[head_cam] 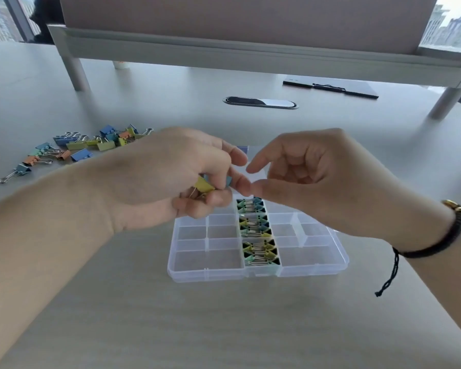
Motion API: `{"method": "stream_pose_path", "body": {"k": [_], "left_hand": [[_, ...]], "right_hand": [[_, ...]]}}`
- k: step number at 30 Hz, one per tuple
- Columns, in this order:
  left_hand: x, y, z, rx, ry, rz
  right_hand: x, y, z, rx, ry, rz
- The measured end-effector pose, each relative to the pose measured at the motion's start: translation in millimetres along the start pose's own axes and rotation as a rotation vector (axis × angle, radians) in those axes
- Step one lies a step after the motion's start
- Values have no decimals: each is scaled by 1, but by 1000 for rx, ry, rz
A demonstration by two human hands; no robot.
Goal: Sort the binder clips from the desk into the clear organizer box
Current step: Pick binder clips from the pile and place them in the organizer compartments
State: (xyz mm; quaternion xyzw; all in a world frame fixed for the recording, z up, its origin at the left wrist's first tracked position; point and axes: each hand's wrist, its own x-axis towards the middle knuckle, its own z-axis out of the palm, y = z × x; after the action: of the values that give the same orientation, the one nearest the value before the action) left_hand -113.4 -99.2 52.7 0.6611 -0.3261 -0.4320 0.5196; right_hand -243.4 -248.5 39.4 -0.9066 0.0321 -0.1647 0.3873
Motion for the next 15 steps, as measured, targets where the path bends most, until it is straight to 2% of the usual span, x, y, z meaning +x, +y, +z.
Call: {"method": "stream_pose_path", "body": {"k": [6,15], "left_hand": [[-1,-1,4,4,-20,80],[-6,-1,10,-8,-73,150]], "right_hand": [[1,5,9,7,113,-4],[-2,3,16,-123,48,-26]]}}
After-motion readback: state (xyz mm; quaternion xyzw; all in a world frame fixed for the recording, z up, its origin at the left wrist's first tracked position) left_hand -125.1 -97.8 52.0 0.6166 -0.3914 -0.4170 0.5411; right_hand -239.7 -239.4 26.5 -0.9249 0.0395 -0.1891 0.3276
